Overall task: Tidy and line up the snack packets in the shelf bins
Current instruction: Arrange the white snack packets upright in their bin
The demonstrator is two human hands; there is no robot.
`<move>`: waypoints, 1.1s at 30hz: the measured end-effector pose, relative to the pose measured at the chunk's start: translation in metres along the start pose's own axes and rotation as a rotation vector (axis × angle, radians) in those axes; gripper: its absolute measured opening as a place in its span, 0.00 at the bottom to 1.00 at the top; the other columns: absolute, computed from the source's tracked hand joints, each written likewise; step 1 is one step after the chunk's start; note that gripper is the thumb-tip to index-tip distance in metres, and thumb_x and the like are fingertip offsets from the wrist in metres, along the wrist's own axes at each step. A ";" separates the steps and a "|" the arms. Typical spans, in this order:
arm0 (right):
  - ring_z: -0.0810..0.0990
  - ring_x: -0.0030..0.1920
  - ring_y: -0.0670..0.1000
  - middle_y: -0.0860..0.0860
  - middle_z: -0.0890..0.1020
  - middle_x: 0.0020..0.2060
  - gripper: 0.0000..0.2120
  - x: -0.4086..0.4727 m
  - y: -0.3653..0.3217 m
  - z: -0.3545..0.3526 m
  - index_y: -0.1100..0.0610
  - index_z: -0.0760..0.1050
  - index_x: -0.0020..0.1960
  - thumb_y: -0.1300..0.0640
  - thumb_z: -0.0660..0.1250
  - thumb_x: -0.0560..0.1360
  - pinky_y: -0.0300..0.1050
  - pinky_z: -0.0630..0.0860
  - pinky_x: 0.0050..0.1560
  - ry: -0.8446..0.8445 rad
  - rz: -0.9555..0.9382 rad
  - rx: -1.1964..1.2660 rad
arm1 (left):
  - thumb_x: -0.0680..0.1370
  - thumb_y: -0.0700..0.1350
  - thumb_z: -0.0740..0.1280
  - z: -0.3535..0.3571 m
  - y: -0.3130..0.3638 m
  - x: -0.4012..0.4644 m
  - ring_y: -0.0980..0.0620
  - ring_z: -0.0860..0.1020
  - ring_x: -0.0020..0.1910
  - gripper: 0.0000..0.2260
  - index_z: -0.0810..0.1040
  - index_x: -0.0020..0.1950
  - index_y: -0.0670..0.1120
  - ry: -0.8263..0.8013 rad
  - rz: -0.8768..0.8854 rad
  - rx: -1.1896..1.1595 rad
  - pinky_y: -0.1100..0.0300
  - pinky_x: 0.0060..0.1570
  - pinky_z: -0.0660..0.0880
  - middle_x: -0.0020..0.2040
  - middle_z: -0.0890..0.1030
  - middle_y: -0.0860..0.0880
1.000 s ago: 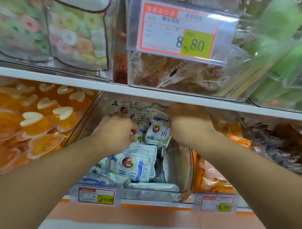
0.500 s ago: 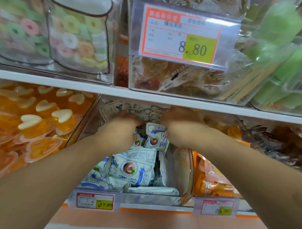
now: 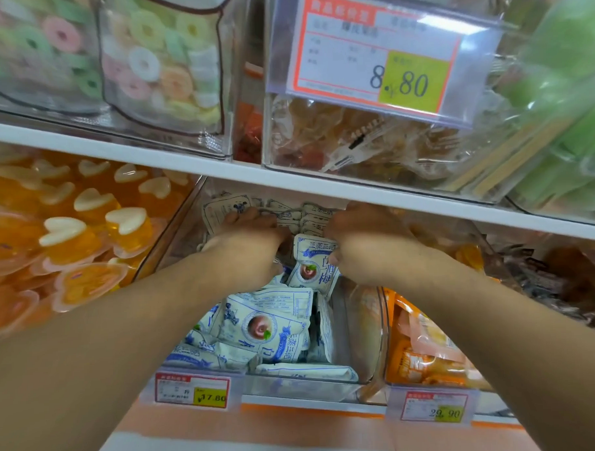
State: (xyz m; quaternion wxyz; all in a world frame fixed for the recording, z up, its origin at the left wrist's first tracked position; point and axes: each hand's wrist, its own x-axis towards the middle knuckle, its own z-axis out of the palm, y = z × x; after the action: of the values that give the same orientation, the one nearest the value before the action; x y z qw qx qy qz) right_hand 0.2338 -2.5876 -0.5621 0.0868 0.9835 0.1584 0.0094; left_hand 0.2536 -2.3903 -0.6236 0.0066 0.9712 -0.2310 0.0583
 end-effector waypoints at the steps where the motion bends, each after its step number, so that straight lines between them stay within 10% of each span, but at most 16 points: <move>1: 0.79 0.44 0.55 0.52 0.80 0.46 0.09 0.001 -0.001 0.000 0.54 0.82 0.58 0.58 0.71 0.78 0.43 0.74 0.40 -0.007 0.004 0.002 | 0.76 0.58 0.70 -0.001 0.000 0.001 0.47 0.68 0.68 0.16 0.77 0.62 0.55 -0.011 -0.011 0.014 0.48 0.68 0.63 0.63 0.75 0.54; 10: 0.72 0.35 0.50 0.49 0.69 0.36 0.01 0.004 -0.013 -0.009 0.57 0.76 0.50 0.61 0.67 0.79 0.38 0.63 0.30 -0.086 -0.018 -0.068 | 0.75 0.45 0.70 -0.009 -0.009 -0.008 0.43 0.75 0.51 0.06 0.75 0.49 0.51 0.017 -0.131 -0.066 0.52 0.53 0.76 0.47 0.76 0.48; 15: 0.70 0.33 0.52 0.52 0.69 0.32 0.14 0.007 -0.021 -0.004 0.57 0.65 0.36 0.68 0.64 0.76 0.46 0.74 0.40 -0.045 -0.013 -0.110 | 0.71 0.42 0.72 -0.008 -0.008 -0.012 0.41 0.76 0.50 0.12 0.76 0.51 0.52 0.141 -0.204 -0.051 0.51 0.49 0.79 0.48 0.75 0.47; 18: 0.78 0.43 0.56 0.51 0.75 0.38 0.02 0.009 -0.017 0.002 0.57 0.79 0.48 0.59 0.68 0.78 0.47 0.75 0.44 -0.004 -0.018 -0.143 | 0.73 0.43 0.74 -0.013 -0.004 -0.014 0.43 0.78 0.52 0.11 0.78 0.53 0.53 0.150 -0.142 -0.161 0.49 0.53 0.78 0.50 0.79 0.49; 25: 0.78 0.63 0.59 0.52 0.74 0.66 0.29 -0.033 -0.003 -0.006 0.50 0.69 0.71 0.48 0.75 0.74 0.48 0.77 0.53 0.128 0.037 0.158 | 0.73 0.52 0.76 -0.031 0.038 -0.045 0.53 0.74 0.52 0.17 0.70 0.54 0.55 0.228 -0.144 -0.444 0.54 0.49 0.75 0.50 0.74 0.55; 33: 0.77 0.61 0.55 0.50 0.77 0.60 0.20 -0.082 0.009 0.010 0.48 0.73 0.65 0.48 0.72 0.74 0.49 0.76 0.55 0.240 0.189 0.483 | 0.76 0.50 0.75 -0.022 0.053 -0.052 0.59 0.68 0.58 0.11 0.81 0.57 0.58 0.092 0.207 -0.432 0.58 0.63 0.68 0.56 0.75 0.63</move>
State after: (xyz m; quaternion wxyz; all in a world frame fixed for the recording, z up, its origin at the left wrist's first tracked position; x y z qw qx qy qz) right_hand 0.1597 -2.6234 -0.5692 -0.1706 0.9780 0.0729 0.0958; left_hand 0.1809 -2.4132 -0.6090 0.2185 0.9147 -0.3360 0.0524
